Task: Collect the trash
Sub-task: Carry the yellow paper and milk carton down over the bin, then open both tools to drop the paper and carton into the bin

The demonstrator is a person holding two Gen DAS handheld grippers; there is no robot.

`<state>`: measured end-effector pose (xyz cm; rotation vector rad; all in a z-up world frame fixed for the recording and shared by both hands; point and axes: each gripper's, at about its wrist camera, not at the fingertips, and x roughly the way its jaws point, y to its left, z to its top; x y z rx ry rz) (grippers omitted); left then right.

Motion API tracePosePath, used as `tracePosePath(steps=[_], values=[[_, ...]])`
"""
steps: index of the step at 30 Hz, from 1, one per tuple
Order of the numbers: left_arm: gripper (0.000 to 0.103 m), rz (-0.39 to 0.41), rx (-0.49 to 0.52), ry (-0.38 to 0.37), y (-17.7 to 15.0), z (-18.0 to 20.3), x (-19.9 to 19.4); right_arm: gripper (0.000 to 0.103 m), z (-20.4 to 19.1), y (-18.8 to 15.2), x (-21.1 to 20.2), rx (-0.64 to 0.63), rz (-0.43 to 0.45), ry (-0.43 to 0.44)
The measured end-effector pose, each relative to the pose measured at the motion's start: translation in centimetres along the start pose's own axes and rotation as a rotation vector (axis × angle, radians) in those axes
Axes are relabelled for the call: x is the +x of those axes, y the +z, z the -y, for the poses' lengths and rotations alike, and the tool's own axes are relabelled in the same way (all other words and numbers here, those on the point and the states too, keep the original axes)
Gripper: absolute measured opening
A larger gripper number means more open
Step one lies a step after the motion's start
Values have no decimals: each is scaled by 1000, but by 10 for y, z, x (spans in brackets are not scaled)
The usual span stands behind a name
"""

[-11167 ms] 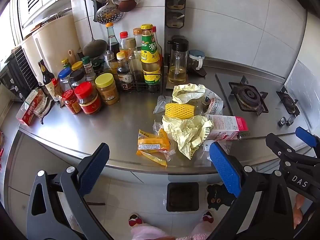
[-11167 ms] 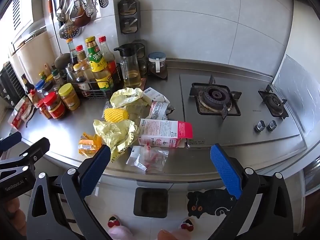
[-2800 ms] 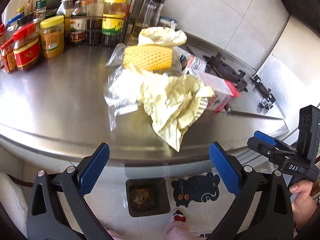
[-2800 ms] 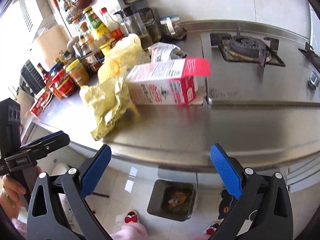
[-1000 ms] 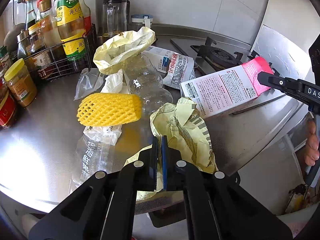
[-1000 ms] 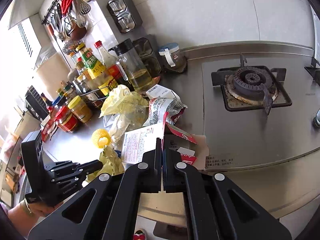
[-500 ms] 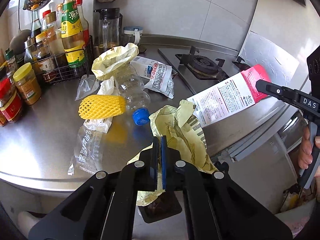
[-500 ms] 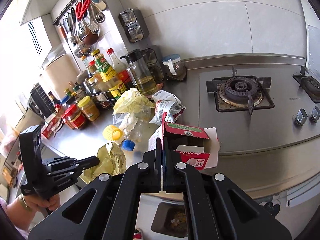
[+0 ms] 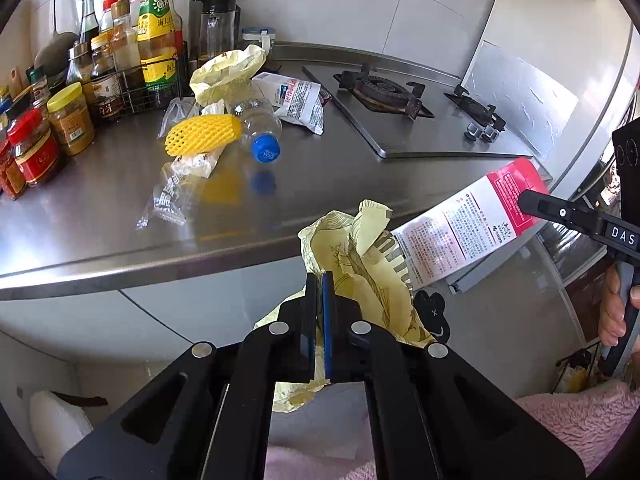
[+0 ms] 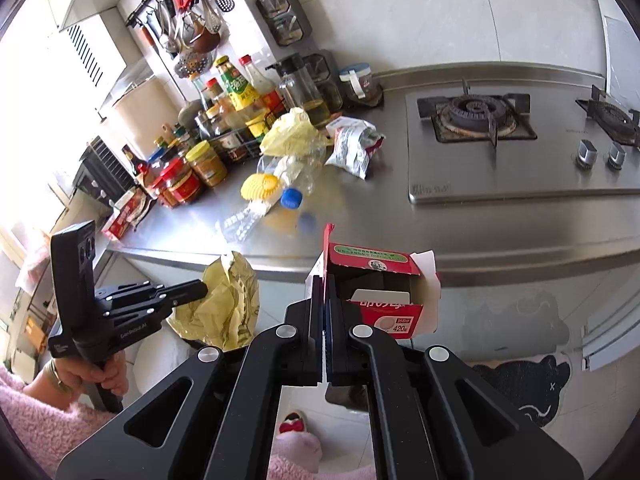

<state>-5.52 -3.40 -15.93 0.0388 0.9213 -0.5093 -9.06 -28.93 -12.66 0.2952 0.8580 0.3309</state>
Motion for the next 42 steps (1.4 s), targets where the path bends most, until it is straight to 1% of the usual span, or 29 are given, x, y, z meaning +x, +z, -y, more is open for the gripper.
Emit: tracePosePath(steps=[5, 10, 13, 20, 22, 27, 31, 38, 41, 42], values=[[1, -57, -41, 4, -29, -9, 12, 2, 6, -35, 22, 37, -100, 1], [1, -131, -85, 4, -57, -21, 47, 2, 18, -64, 63, 63, -200, -10], [1, -183, -98, 19, -75, -27, 78, 2, 25, -80, 94, 55, -257, -41], [1, -315, -142, 52, -115, -45, 164, 2, 40, -110, 169, 35, -349, -123], [1, -354, -151, 51, -125, -48, 187, 2, 46, -116, 189, 50, -367, -132], [1, -440, -192, 48, -150, -56, 239, 2, 55, -129, 233, 38, -406, -141], [1, -467, -187, 43, -157, -54, 265, 2, 60, -135, 263, 51, -439, -159], [2, -492, -195, 25, -165, -61, 288, 3, 66, -141, 296, 107, -463, -171], [5, -500, -204, 15, -165, -66, 297, 6, 67, -141, 306, 127, -464, -163], [10, -499, -206, 16, -164, -68, 300, 6, 67, -140, 308, 135, -460, -163]])
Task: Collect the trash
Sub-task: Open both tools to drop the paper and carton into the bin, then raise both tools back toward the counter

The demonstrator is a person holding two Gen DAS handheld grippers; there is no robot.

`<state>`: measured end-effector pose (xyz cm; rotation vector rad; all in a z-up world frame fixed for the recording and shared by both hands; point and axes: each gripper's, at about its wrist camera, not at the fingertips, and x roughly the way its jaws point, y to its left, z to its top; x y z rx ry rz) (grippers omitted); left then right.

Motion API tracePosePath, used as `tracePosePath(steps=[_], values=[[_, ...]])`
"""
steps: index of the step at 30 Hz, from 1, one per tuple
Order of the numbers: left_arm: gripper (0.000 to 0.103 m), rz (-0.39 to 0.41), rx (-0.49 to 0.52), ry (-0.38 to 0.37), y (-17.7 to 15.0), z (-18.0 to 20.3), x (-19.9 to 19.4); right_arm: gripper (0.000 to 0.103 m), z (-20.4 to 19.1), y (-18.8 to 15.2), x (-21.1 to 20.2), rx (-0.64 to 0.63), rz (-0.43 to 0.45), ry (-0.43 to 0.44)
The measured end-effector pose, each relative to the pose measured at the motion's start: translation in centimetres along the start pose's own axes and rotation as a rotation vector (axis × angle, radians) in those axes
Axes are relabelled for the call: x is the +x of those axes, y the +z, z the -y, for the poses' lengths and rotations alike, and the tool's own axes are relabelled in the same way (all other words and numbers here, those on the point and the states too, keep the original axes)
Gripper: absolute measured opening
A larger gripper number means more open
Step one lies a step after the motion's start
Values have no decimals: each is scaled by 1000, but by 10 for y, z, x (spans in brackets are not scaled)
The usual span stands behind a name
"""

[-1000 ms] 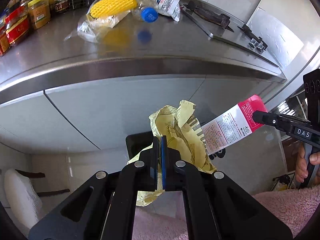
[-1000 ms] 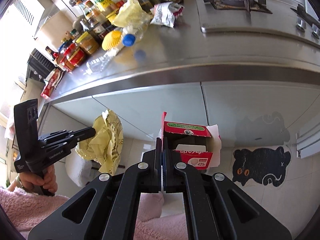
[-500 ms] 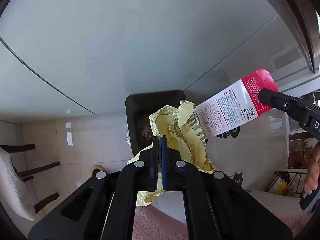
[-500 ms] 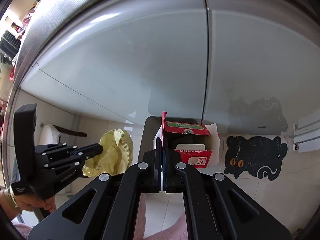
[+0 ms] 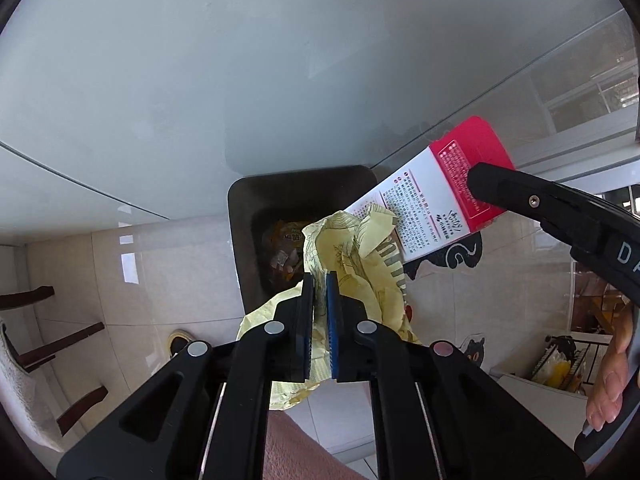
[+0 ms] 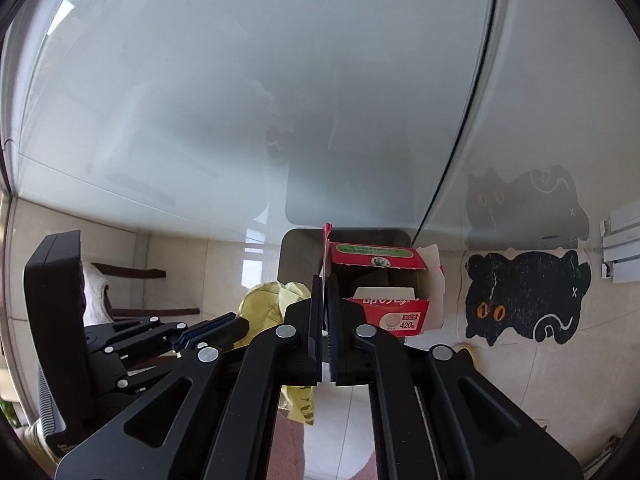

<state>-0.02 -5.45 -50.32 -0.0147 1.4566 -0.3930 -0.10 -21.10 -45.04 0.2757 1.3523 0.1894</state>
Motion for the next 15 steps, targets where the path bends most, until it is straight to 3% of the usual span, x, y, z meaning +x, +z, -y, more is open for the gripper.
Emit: tracePosePath(steps=[6, 9, 11, 12, 13, 15], values=[[42, 15, -27, 2, 3, -7, 3, 7, -2, 8, 8, 8, -13, -6], [47, 18, -35, 8, 1, -7, -2, 8, -2, 9, 6, 5, -17, -15], [52, 23, -38, 15, -1, -8, -7, 26, 0, 8, 1, 9, -18, -12], [56, 28, -37, 24, -3, -9, -11, 61, 2, 8, -2, 15, -17, -5], [58, 34, -37, 30, -3, -9, -15, 76, 3, 9, -6, 24, -9, 5], [65, 47, -45, 33, -6, -8, -28, 75, 4, 8, -17, 19, 8, -1]])
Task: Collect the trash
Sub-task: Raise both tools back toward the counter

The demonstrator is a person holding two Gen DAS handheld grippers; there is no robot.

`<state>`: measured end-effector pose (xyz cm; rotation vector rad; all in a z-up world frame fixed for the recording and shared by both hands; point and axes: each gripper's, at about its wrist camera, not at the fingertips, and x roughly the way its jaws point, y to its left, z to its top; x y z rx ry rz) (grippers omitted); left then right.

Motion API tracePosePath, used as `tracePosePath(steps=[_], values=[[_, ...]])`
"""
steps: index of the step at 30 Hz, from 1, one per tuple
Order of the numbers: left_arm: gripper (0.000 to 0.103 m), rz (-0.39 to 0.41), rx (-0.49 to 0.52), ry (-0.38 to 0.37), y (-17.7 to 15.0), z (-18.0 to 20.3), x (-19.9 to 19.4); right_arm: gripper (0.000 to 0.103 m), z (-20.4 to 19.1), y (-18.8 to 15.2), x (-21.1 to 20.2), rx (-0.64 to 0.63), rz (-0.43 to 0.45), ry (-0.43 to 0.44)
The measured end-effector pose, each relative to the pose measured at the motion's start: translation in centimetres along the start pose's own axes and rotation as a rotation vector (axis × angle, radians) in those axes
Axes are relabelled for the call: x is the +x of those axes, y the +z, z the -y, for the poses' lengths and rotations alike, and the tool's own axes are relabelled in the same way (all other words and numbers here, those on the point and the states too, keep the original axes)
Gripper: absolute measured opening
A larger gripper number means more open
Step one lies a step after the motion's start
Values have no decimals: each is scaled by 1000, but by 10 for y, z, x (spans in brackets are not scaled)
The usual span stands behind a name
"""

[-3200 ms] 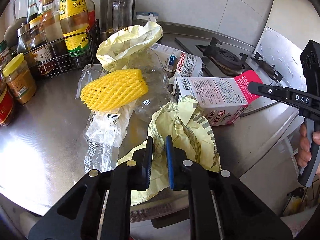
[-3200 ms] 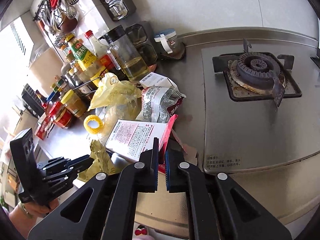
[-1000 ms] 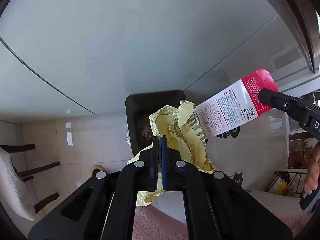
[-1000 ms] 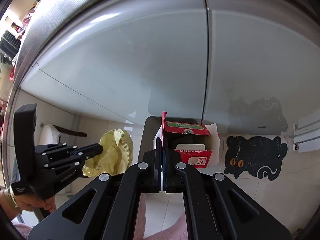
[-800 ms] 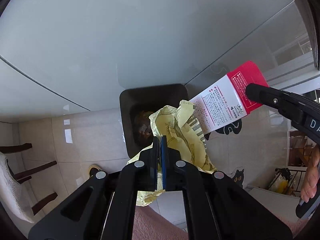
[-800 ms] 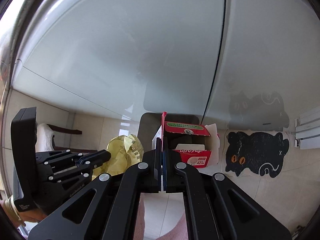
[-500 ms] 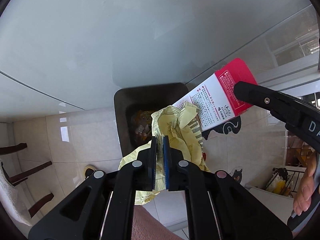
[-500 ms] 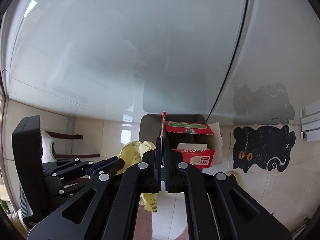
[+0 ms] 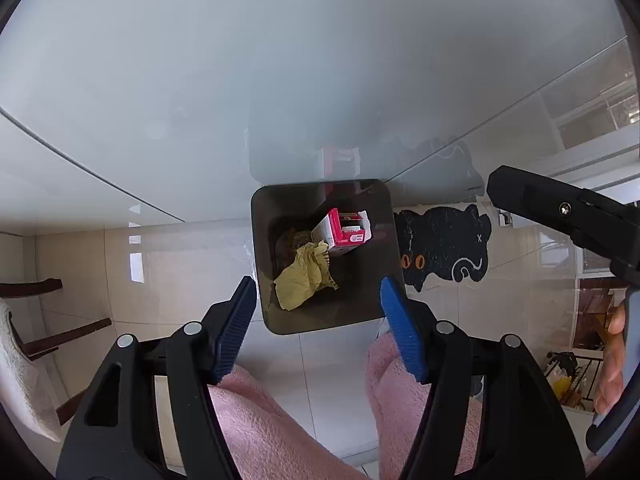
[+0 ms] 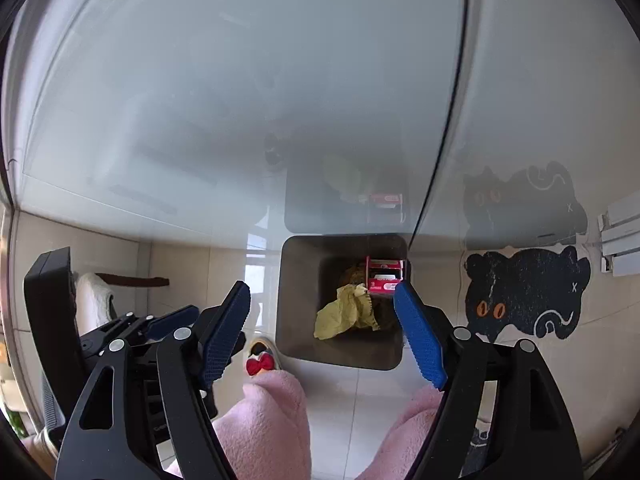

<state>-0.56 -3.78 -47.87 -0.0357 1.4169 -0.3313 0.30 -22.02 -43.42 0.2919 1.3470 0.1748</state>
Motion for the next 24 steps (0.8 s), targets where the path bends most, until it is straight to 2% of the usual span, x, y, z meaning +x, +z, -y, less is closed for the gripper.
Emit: tracePosePath(steps=[2, 3, 4, 6, 7, 13, 19, 24], values=[[74, 16, -9, 0, -1, -1, -14, 86, 1, -2, -11, 5, -1, 5], [80, 26, -12, -1, -2, -4, -20, 97, 3, -3, -17, 15, 2, 9], [82, 40, -14, -3, -3, -5, -30, 99, 5, -4, -24, 25, 12, 13], [92, 66, -14, 0, -3, -5, -51, 100, 8, -7, -41, 33, 22, 15], [94, 83, -14, -1, -3, -4, -62, 100, 9, -7, -48, 34, 23, 15], [95, 215, 8, -13, -1, 1, -137, 100, 2, -9, -108, 22, 64, 52], [95, 386, 77, 9, 4, 10, -208, 100, -29, -2, -183, -109, 247, 65], [95, 487, 100, 41, 16, 11, -250, 100, -50, 23, -214, -145, 340, 76]])
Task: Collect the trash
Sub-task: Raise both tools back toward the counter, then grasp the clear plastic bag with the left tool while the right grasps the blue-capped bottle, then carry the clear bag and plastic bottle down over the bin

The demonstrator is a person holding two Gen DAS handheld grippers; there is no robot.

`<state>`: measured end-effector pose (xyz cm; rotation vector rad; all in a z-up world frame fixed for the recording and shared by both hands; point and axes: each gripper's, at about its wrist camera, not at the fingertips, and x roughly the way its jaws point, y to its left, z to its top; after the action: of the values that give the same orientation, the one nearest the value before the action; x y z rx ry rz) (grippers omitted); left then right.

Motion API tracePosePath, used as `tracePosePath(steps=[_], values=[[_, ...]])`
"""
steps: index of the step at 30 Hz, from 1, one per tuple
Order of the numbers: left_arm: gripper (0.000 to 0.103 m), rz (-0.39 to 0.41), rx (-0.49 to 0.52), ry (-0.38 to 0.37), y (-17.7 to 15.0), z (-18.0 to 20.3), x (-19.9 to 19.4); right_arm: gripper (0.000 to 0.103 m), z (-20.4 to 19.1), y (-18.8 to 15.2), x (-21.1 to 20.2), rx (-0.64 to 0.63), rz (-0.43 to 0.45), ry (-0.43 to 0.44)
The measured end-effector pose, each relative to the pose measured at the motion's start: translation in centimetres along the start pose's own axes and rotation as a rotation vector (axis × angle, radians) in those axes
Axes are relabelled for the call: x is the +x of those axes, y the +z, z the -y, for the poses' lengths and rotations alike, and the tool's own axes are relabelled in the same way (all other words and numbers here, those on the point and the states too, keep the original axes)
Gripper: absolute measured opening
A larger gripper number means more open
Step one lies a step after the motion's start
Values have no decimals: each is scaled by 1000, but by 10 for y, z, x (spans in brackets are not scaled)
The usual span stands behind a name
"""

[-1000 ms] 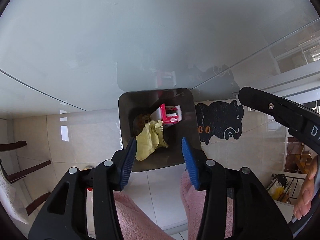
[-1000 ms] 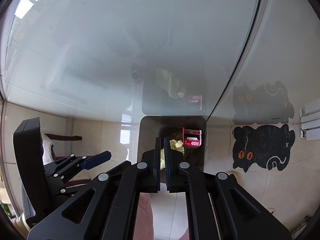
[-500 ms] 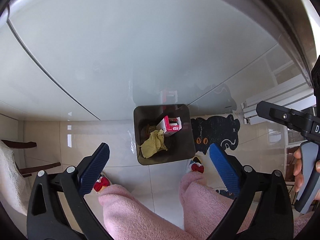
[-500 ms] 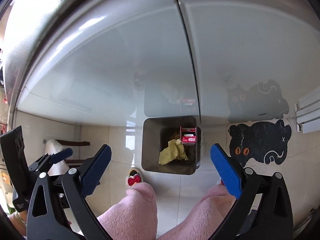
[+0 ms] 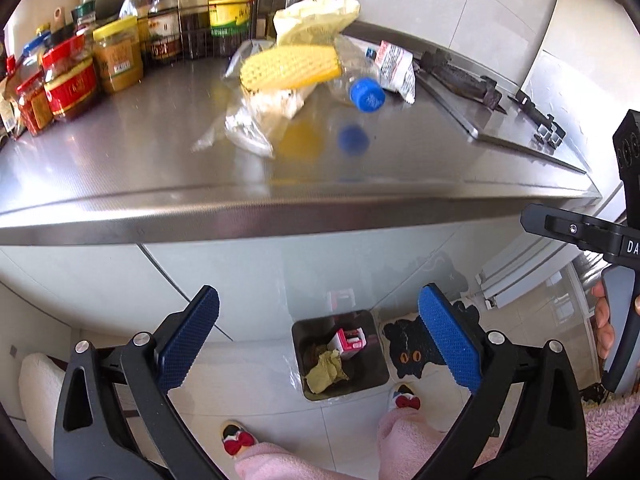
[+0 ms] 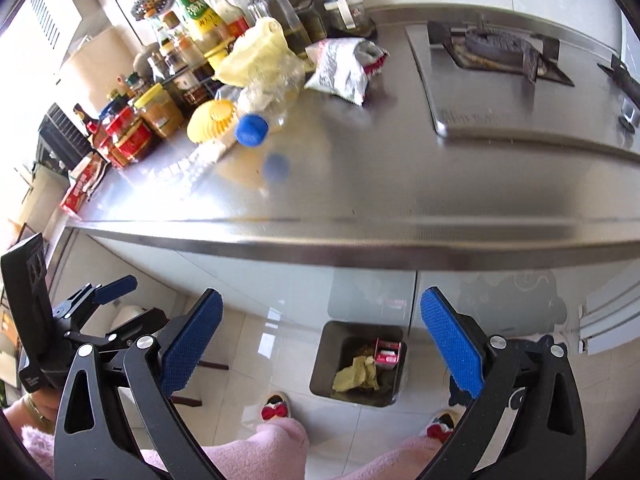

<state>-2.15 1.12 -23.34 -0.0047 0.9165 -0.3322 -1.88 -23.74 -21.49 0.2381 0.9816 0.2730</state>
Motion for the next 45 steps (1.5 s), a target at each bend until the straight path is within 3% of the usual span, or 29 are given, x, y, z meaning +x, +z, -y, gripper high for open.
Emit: tracePosePath(steps=[6, 14, 15, 19, 23, 26, 29, 31, 34, 36, 41, 45], values=[[95, 110, 12, 44, 36, -19, -24, 100, -16, 47, 2, -33, 78, -1], [95, 145, -20, 61, 73, -50, -13, 100, -40, 93, 41, -78, 93, -8], [94, 145, -22, 57, 77, -53, -10, 97, -43, 96, 47, -87, 91, 2], [86, 118, -33, 25, 88, -59, 7, 67, -52, 106, 74, -101, 48, 20], [77, 89, -38, -5, 96, -59, 23, 64, -54, 109, 93, -87, 20, 20], [72, 70, -23, -22, 100, -57, 35, 53, -54, 112, 102, -87, 8, 20], [72, 53, -20, -22, 102, -56, 45, 51, -55, 114, 107, -84, -1, 25], [71, 42, -28, -28, 102, -58, 50, 42, -54, 115, 110, -82, 0, 25], [51, 20, -22, -43, 102, -58, 57, 33, -53, 115, 112, -85, 3, 12], [25, 5, -5, -39, 101, -57, 60, 33, -53, 114, 111, -90, 10, 4], [14, 33, -9, -21, 100, -55, 54, 33, -49, 112, 93, -113, 71, -26], [12, 64, -5, -12, 101, -50, 45, 33, -43, 113, 74, -116, 124, -48]])
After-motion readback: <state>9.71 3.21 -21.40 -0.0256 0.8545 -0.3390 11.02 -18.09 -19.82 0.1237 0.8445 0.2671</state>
